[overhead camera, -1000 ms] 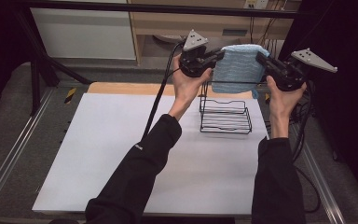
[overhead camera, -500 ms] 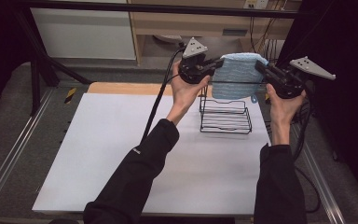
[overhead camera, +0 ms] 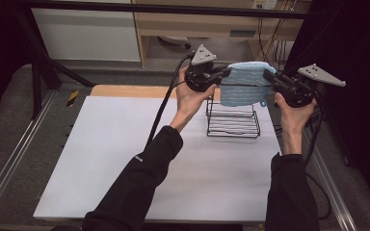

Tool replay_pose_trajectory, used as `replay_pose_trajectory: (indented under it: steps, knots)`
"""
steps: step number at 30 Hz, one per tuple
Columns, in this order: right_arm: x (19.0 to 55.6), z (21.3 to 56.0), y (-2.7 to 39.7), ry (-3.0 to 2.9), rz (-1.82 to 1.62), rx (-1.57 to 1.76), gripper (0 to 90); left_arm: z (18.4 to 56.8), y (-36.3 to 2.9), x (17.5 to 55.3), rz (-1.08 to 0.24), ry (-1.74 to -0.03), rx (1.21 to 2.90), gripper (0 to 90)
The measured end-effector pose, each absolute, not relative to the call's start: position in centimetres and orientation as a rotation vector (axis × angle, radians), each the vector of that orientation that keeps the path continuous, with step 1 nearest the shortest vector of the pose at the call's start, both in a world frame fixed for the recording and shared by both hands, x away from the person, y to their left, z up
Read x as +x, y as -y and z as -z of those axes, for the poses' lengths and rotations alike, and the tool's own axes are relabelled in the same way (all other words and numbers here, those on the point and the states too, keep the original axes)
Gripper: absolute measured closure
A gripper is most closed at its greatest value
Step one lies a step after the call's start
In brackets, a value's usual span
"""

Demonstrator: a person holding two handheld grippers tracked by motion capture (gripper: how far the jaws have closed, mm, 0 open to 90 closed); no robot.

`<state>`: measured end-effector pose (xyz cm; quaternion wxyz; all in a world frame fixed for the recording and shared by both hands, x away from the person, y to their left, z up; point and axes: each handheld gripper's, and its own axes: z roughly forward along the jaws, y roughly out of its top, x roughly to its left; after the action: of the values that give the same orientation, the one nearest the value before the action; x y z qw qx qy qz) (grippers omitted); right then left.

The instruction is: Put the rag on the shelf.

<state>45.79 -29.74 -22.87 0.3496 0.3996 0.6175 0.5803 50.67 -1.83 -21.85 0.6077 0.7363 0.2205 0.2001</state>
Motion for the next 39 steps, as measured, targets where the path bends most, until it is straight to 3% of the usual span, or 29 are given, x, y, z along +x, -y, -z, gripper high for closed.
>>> replay_pose_trajectory:
  steps: [18,27,34,39]
  knots:
    - [44.6,23.8,30.2,-1.677,-1.507,1.042,78.7,22.7,1.2,49.2,-0.376,-0.508,1.749,79.9]
    - [44.3,24.3,30.4,-1.699,-1.525,1.025,79.2,20.3,0.1,48.7,-0.365,-0.573,1.692,76.4]
    - [44.1,24.8,30.5,-1.709,-1.532,1.011,79.1,19.6,1.3,50.0,-0.346,-0.66,1.736,82.4]
    - [44.0,25.0,30.6,-1.715,-1.538,1.007,78.5,20.3,1.8,49.8,-0.298,-0.631,1.778,86.9]
